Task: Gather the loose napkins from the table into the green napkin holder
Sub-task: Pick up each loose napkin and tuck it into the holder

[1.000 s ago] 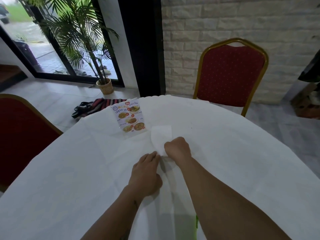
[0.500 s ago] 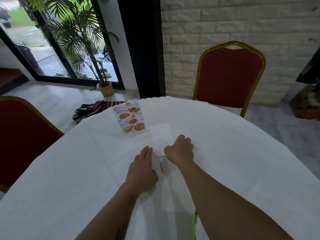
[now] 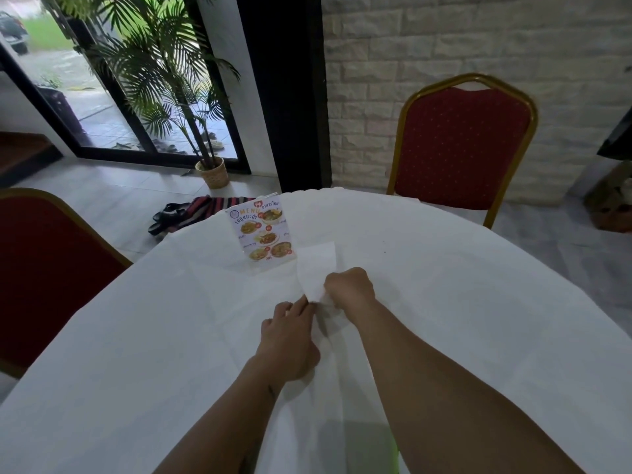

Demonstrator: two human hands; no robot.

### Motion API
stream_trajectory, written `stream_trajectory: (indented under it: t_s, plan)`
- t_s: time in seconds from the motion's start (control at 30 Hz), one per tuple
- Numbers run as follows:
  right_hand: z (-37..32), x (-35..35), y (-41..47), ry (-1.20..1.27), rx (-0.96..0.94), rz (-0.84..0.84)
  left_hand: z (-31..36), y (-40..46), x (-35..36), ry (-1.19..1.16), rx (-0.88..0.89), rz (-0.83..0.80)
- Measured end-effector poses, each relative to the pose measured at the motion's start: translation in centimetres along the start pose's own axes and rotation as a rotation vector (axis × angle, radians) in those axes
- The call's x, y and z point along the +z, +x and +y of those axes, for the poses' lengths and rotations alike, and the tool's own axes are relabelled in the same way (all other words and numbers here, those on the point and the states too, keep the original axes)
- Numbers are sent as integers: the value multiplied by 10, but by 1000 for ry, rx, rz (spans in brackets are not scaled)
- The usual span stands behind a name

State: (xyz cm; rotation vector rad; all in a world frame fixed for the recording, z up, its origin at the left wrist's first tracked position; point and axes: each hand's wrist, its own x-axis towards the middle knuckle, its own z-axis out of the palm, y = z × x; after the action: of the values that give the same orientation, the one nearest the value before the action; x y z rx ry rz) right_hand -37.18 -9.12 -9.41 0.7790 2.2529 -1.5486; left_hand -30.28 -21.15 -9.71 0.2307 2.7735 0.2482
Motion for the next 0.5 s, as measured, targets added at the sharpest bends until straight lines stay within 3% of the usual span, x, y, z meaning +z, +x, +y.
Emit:
stream_trajectory:
  t_s: [0.3,0.5]
  plan:
    - [7,-8,1,138,11,-32,-7,-12,8,-310,-91,62]
    - [29,-23,-16,194,-19,-173,8,-45,3,-511,-143,161]
